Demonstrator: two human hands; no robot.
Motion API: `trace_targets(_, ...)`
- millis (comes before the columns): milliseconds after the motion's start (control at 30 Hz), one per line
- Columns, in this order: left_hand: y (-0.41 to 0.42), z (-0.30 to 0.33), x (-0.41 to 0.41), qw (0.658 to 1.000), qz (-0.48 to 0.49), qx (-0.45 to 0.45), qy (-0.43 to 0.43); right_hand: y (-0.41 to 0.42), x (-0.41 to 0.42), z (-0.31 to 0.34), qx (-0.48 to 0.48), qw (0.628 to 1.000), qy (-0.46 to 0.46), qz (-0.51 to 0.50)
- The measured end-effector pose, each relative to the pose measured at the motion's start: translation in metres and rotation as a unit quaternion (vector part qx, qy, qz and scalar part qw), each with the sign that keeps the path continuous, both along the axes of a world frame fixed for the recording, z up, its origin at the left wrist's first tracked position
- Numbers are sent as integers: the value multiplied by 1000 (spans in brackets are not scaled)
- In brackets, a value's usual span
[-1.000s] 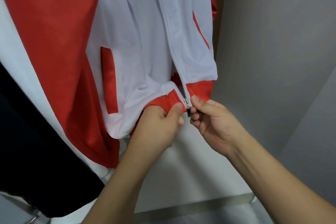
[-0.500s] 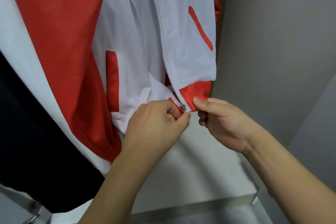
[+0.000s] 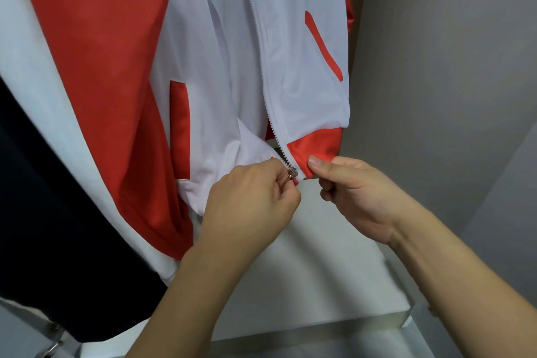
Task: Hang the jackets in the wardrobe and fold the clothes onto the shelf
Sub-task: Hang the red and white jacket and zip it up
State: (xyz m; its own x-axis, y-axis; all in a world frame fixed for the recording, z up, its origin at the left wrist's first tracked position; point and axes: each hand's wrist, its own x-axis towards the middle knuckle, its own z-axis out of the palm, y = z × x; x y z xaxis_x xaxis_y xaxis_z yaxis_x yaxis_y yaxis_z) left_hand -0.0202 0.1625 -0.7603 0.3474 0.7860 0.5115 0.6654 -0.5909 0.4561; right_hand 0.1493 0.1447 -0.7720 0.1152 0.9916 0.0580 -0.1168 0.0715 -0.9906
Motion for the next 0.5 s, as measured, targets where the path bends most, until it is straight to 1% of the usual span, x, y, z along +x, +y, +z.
trace_targets(133, 2, 7, -8, 996, -28, 19, 77, 0, 3, -2, 3, 1000, -19, -19)
trace_targets(233, 4, 9, -13, 993, -36, 22, 108, 0, -2, -7, 10, 1000, -20, -13)
trace_targets(333, 6, 8, -14, 995, -54, -25, 81, 0, -7, -8, 27, 1000, 10, 3)
trace_targets(433, 8, 6, -13, 994, -59, -82, 34, -2, -9, -6, 41, 999, -12, 12)
trace_targets(500, 7, 4, -12, 995, -51, -64, 59, -2, -11, -7, 44, 998, -38, -3)
